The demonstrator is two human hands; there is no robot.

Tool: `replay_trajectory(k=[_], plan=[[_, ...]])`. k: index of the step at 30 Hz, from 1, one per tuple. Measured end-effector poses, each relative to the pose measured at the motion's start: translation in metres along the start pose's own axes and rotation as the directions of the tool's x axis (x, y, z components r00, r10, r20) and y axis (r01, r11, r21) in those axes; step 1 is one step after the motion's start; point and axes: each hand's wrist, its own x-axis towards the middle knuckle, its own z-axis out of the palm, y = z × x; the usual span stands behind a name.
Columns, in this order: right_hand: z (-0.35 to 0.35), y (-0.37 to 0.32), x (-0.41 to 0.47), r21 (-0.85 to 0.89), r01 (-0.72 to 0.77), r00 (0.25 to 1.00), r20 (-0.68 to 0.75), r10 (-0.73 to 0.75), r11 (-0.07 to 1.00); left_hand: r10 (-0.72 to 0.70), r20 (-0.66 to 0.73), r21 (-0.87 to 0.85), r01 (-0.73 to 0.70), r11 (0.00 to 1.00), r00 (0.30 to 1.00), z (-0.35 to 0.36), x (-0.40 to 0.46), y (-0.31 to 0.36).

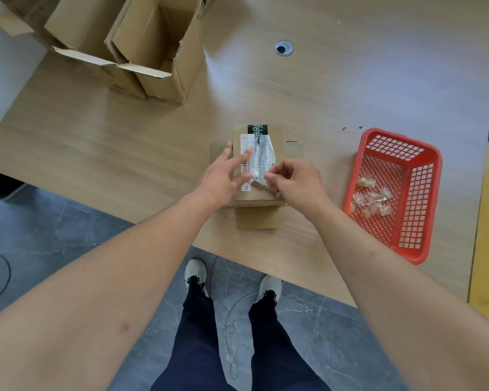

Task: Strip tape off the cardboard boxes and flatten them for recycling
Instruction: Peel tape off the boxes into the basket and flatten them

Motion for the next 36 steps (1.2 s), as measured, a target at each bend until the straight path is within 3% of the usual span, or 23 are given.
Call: replay_trajectory(k=[5,9,12,20,25,31,36], plan=[[0.004,-0.005,-0.002,-0.045,0.015,1.000,-0.020,-0.016,0.999,-0.018,0.056,-0.001,0.019,1.000,0.998,-0.006,0.002,0.011],[-0.009,-0.007,-0.001,-0.118,0.148,0.973,0.196,-0.123,0.982,-0.053,0.119,-0.038,0.058,0.998,0.991,-0.006,-0.001,0.008],[-0.017,-0.005,-0.005,-0.115,0.159,0.948,0.295,-0.120,0.981,-0.054,0.203,-0.112,0.078,0.991,0.978,-0.003,-0.003,0.002],[-0.005,0.000,-0.001,-0.228,0.163,0.966,0.236,-0.108,0.960,-0.045,0.302,-0.163,0.098,0.982,0.952,-0.001,0.001,-0.001],[-0.003,0.003,-0.001,-0.152,0.084,0.978,0.202,-0.052,0.985,-0.069,0.319,-0.189,0.135,0.973,0.945,0.002,0.005,0.003],[-0.007,0.011,-0.012,0.133,0.040,0.976,0.206,-0.067,0.990,-0.070,0.315,-0.217,0.144,0.965,0.946,0.006,0.006,0.006],[-0.006,0.012,-0.013,0.182,0.009,0.993,0.115,-0.030,0.983,-0.097,0.304,-0.203,0.164,0.965,0.948,0.008,0.009,0.010]])
